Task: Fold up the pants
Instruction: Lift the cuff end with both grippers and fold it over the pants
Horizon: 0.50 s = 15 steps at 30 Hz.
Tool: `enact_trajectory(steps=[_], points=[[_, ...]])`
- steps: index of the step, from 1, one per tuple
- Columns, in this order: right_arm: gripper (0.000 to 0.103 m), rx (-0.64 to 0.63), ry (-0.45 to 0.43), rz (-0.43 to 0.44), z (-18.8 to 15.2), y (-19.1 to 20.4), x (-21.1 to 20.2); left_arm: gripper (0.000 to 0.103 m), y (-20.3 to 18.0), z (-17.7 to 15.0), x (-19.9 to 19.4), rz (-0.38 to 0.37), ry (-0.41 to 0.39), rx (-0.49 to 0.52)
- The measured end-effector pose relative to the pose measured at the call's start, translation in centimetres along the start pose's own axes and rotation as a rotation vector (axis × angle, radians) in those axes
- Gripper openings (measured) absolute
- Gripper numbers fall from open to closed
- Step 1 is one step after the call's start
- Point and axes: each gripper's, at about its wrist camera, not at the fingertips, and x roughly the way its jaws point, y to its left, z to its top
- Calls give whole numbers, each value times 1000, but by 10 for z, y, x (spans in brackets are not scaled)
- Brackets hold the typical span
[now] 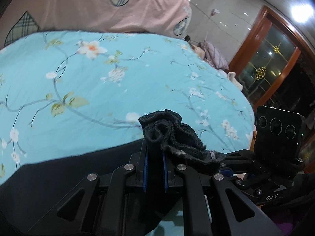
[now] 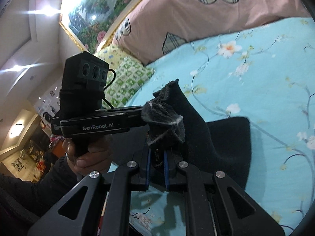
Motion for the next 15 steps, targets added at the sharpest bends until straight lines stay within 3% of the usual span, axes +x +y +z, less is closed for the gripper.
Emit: enact_trajectory(steps=[15], points=[[13, 4, 129, -7, -15, -8, 43, 8, 43, -32, 7, 41, 44, -128]])
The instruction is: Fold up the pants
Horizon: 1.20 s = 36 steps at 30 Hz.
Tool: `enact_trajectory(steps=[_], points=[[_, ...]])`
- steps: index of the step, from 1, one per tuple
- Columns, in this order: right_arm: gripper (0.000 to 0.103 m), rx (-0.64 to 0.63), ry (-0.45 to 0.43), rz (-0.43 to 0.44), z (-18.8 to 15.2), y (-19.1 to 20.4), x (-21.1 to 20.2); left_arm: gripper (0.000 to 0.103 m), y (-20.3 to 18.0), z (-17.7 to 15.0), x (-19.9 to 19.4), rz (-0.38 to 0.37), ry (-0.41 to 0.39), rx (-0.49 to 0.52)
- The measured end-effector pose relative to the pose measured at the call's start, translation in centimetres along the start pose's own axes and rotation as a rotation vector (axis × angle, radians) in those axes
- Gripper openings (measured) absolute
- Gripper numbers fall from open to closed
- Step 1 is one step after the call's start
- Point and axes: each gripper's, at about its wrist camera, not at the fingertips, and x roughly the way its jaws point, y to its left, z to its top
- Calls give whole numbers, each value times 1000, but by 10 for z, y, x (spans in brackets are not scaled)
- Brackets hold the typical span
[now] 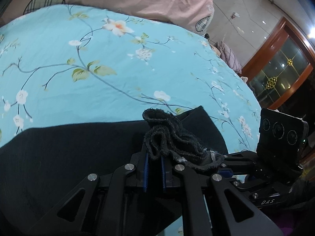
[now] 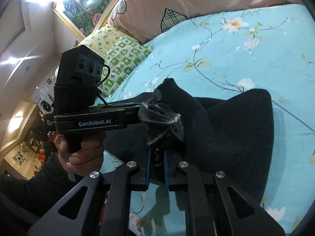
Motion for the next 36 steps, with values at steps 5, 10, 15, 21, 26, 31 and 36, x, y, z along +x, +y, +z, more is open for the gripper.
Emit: enact_trajectory(steps=[5, 10, 15, 21, 26, 31, 36], points=[[14, 0, 30, -14, -1, 0, 8, 7, 6, -6, 1, 13, 10, -18], [18, -9, 49, -17, -3, 1, 11, 10, 18, -16, -8, 27, -3, -87], [34, -11, 63, 9, -4, 5, 14, 13, 34, -32, -27, 43, -42, -181], [42, -29, 73, 28, -5, 15, 17, 21, 48, -54, -54, 82, -106, -279], [42, -37, 80, 44, -3, 22, 18, 26, 57, -77, -78, 132, -153, -353], [42, -65, 87, 68, 3, 33, 21, 36, 68, -96, -103, 162, -213, -438], [42, -85, 85, 91, 13, 43, 27, 42, 73, -115, -128, 186, -270, -489]])
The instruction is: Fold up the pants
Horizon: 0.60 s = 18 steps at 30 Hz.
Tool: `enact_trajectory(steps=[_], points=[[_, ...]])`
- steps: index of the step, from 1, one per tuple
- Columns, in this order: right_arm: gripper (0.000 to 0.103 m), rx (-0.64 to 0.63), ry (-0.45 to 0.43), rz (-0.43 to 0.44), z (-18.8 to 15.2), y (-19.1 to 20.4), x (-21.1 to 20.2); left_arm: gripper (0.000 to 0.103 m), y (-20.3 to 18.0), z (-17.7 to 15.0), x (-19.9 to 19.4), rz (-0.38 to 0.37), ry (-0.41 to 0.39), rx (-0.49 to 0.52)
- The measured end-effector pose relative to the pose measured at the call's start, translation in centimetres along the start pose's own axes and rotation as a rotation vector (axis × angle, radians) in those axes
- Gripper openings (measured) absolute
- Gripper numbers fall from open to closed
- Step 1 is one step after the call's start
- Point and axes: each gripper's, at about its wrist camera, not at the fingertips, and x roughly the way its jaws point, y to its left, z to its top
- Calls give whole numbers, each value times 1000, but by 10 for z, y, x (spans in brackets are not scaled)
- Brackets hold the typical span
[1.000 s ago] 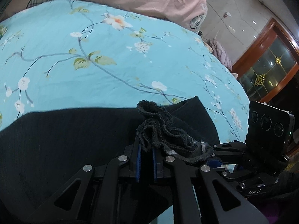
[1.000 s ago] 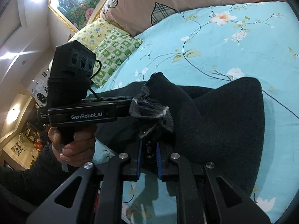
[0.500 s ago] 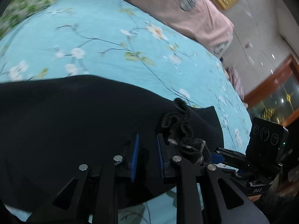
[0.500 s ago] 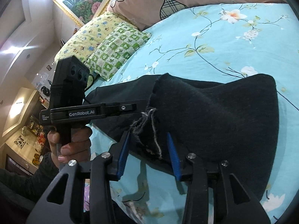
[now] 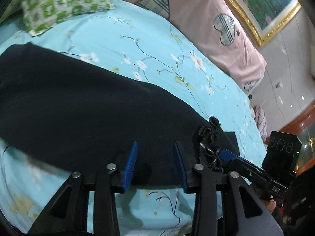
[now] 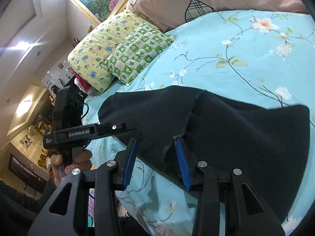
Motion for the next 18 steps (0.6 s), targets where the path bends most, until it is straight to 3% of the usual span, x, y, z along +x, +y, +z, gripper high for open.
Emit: enact_trajectory(steps=[8, 11, 18], points=[[42, -63, 27, 23, 20, 16, 21, 43, 32, -12, -38, 64, -79, -113], [42, -91, 42, 35, 28, 26, 33, 50, 47, -16, -55, 99, -119, -154], [43, -163, 88, 52, 42, 49, 61, 53, 84, -20, -88, 156, -187, -257]])
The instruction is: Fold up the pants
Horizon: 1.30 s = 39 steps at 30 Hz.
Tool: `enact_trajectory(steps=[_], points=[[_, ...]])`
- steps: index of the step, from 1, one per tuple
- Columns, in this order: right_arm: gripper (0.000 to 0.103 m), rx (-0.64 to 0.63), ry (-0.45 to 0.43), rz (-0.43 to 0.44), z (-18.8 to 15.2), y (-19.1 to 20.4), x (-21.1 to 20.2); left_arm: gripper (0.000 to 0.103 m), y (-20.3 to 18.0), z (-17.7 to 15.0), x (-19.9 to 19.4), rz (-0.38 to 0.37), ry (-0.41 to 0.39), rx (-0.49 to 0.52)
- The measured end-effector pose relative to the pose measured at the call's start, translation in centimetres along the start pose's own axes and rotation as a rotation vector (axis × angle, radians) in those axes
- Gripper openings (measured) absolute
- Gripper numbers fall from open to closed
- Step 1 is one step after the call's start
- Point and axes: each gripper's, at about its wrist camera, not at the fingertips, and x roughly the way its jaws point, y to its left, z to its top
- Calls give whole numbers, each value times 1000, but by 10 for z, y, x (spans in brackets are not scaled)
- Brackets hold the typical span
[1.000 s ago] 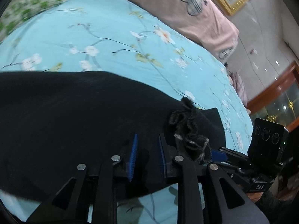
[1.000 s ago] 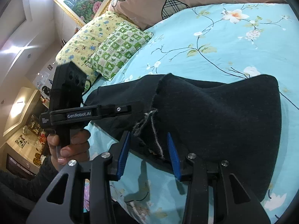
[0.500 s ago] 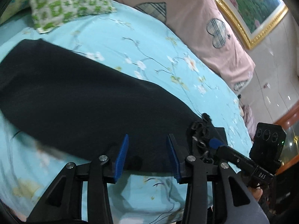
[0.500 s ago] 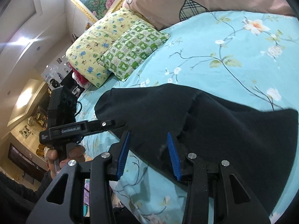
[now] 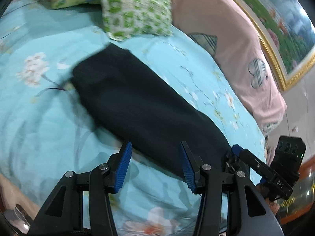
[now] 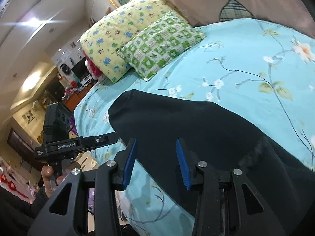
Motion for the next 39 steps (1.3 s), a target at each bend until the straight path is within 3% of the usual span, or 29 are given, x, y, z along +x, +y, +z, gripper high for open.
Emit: enact_trajectory(steps=[3, 7, 23, 39], points=[[43, -19, 15, 12, 9, 8, 11, 56, 18, 5, -8, 16, -24, -40], [51, -58, 35, 11, 20, 16, 23, 56, 32, 9, -9, 39, -27, -73], [52, -193, 136, 21, 69, 39, 87, 57, 62, 27, 0, 54, -34, -185], [52, -243, 247, 78, 111, 39, 166, 57, 65, 47, 22, 81, -19, -195]])
